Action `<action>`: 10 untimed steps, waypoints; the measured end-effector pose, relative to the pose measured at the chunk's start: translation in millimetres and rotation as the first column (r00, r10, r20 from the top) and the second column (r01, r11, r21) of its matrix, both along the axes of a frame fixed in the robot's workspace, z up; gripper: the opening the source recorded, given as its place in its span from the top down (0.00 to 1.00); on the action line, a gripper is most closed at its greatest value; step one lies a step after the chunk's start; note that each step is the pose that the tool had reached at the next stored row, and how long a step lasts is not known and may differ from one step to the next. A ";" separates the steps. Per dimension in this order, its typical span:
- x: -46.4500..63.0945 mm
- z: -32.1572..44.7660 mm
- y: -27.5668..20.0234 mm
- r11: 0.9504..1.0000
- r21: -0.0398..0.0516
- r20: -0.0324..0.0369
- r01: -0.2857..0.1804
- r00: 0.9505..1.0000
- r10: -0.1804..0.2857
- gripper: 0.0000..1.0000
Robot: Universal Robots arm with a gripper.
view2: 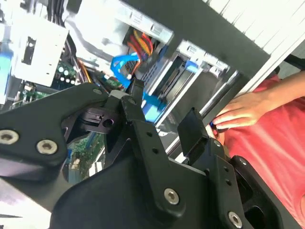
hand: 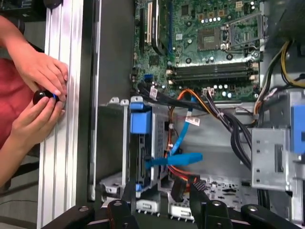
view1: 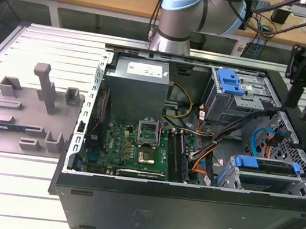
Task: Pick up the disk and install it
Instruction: 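Insert the first disk wire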
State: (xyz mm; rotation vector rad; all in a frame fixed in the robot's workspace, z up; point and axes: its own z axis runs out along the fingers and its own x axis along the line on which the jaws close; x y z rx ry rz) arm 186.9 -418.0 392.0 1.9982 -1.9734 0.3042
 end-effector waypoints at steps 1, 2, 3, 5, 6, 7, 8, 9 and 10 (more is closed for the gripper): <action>7.1 -0.9 0.3 1.000 0.000 -0.009 0.000 1.000 0.000 0.44; 15.3 -1.6 0.4 1.000 0.000 -0.019 0.000 1.000 0.000 0.44; 23.1 -2.0 0.4 1.000 0.001 -0.027 0.000 1.000 0.000 0.44; 32.9 -2.2 0.4 1.000 -0.006 -0.047 0.000 0.999 0.000 0.44; 36.5 -2.2 0.4 1.000 -0.014 -0.055 0.000 0.998 -0.001 0.44; 39.3 -2.4 0.3 1.000 -0.022 -0.059 0.000 0.998 -0.001 0.44; 42.1 -2.9 0.4 1.000 -0.028 -0.060 0.001 0.998 -0.003 0.44; 44.6 -5.0 0.5 0.999 -0.031 -0.060 0.012 0.998 -0.014 0.44; 45.1 -7.1 0.4 0.999 -0.031 -0.060 0.030 0.998 -0.032 0.44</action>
